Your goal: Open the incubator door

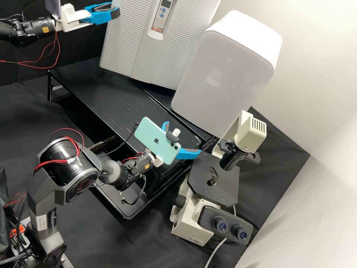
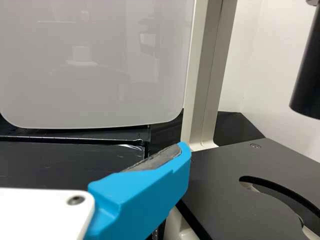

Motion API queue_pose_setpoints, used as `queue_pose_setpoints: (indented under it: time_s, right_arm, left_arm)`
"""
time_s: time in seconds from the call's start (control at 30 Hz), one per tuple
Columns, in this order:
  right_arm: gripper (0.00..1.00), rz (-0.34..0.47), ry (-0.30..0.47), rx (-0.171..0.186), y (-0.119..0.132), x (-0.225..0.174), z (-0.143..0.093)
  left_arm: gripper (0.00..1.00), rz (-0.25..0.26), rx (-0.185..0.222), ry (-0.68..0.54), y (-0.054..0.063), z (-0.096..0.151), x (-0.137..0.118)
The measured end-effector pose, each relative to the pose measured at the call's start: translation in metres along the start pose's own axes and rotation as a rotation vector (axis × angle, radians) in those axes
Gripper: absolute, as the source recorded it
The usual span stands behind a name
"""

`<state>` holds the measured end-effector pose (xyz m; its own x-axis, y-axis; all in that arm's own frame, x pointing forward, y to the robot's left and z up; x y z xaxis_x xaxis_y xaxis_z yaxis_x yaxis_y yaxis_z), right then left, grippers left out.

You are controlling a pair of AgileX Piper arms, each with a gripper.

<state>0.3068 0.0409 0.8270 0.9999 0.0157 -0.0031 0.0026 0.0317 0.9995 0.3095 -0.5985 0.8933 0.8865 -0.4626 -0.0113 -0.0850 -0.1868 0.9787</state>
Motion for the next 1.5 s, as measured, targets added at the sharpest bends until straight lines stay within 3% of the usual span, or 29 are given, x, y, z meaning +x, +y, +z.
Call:
queue_pose_setpoints:
  time_s: [0.27,0.57,0.67,0.73,0.83,0.9,0.93,1.03,1.07,1.27,1.5]
  right_arm:
    - [1.00,0.000,0.000,0.000,0.000,0.000,0.000]
    - [1.00,0.000,0.000,0.000,0.000,0.000,0.000]
    - [1.00,0.000,0.000,0.000,0.000,0.000,0.000]
    - [1.00,0.000,0.000,0.000,0.000,0.000,0.000]
    - [1.00,0.000,0.000,0.000,0.000,0.000,0.000]
    - [1.00,0.000,0.000,0.000,0.000,0.000,0.000]
    - [1.00,0.000,0.000,0.000,0.000,0.000,0.000]
    - [1.00,0.000,0.000,0.000,0.000,0.000,0.000]
    - [1.00,0.000,0.000,0.000,0.000,0.000,0.000]
    - [1.00,0.000,0.000,0.000,0.000,0.000,0.000]
    - [1.00,0.000,0.000,0.000,0.000,0.000,0.000]
  left_arm:
    - [0.00,0.001,-0.018,-0.068,-0.010,0.013,-0.018]
    - [0.00,-0.031,0.051,-0.175,-0.028,0.032,-0.032]
    - [0.00,-0.086,0.109,-0.268,-0.042,0.044,-0.038]
    - [0.00,-0.153,0.163,-0.341,-0.054,0.051,-0.043]
    - [0.00,-0.322,0.280,-0.382,-0.077,0.050,-0.054]
    - [0.00,-0.403,0.328,-0.365,-0.088,0.045,-0.060]
    - [0.00,-0.434,0.344,-0.339,-0.091,0.042,-0.061]
    - [0.00,-0.454,0.351,-0.303,-0.093,0.038,-0.061]
    - [1.00,-0.451,0.358,-0.289,-0.092,0.037,-0.061]
    - [1.00,-0.377,0.373,-0.105,-0.086,0.020,-0.052]
    - [1.00,-0.286,0.443,0.166,-0.082,0.002,-0.047]
